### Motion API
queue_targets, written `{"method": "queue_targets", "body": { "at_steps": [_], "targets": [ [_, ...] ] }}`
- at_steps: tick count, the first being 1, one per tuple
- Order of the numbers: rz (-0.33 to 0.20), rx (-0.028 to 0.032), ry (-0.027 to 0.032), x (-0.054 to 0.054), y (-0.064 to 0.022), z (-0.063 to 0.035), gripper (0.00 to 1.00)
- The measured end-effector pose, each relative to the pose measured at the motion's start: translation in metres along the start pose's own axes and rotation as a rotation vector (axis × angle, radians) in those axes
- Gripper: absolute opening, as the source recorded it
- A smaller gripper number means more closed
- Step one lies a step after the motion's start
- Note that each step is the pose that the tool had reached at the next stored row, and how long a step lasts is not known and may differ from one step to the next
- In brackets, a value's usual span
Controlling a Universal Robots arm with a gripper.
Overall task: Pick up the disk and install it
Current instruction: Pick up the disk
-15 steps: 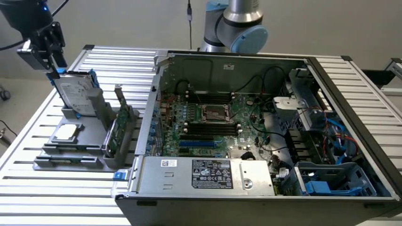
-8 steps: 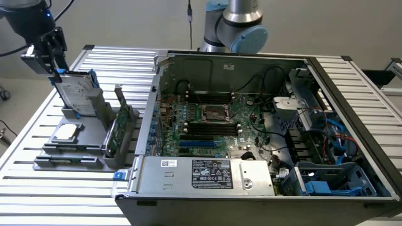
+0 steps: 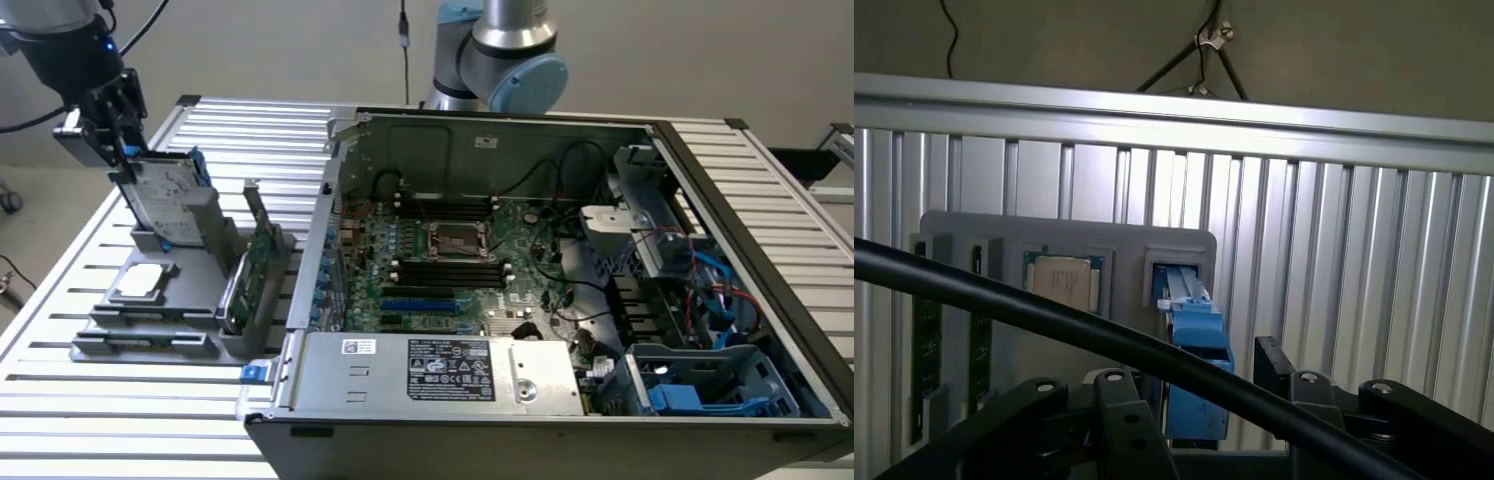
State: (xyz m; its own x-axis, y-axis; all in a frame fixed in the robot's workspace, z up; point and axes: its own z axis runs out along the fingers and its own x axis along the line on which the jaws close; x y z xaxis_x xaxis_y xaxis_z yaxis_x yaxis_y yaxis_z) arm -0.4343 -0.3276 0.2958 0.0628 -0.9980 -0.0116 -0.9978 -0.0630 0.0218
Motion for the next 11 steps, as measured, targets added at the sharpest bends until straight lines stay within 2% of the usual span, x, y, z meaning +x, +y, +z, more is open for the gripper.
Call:
{"method": "queue_targets", "body": {
  "at_steps": [11],
  "targets": [
    [0.000, 0.0038, 0.0003, 0.0000, -0.0001, 0.0046, 0.54]
  ]
}}
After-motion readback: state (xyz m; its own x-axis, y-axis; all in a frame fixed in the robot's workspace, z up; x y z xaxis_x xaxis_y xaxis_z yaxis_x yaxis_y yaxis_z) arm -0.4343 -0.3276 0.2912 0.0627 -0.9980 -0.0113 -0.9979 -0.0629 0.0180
